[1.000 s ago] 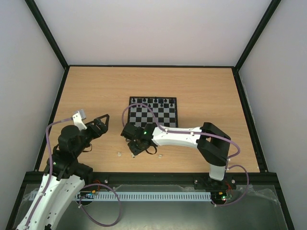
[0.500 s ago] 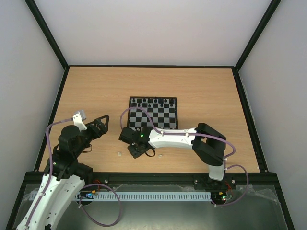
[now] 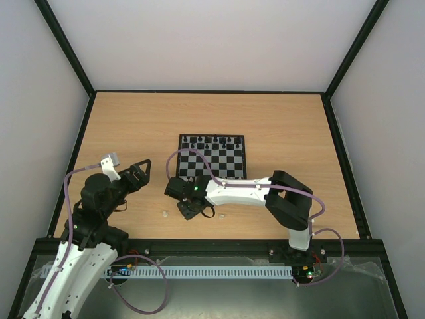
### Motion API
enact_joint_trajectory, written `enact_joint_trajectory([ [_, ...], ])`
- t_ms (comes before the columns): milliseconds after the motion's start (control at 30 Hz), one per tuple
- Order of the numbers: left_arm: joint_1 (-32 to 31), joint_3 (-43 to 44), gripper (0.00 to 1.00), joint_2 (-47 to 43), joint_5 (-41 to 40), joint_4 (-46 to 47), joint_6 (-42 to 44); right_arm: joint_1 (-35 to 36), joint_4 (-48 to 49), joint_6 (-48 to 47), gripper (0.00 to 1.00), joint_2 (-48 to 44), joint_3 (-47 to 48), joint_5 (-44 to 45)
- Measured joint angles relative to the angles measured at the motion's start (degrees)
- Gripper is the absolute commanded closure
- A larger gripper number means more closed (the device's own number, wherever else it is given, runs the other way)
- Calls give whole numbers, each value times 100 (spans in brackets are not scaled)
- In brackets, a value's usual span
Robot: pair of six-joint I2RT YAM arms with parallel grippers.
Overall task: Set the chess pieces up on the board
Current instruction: Pick up the chess piece at the center of the board, then place the chess piece on the chessboard.
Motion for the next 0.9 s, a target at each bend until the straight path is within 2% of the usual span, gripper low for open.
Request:
enact_joint_trajectory([
  [267, 0, -2, 1, 15, 4, 9, -2, 0, -136, 11, 94, -118, -33, 195],
  [467, 0, -2, 1, 79, 48, 90, -2, -131, -479, 28, 93, -938, -197, 522],
  [700, 0, -37, 1, 212, 133, 195, -2, -1005, -682, -9, 92, -2046, -793, 680],
  [900, 0, -96, 0, 337, 177, 229, 0, -1585, -748, -151, 92, -2162, -1095, 643],
])
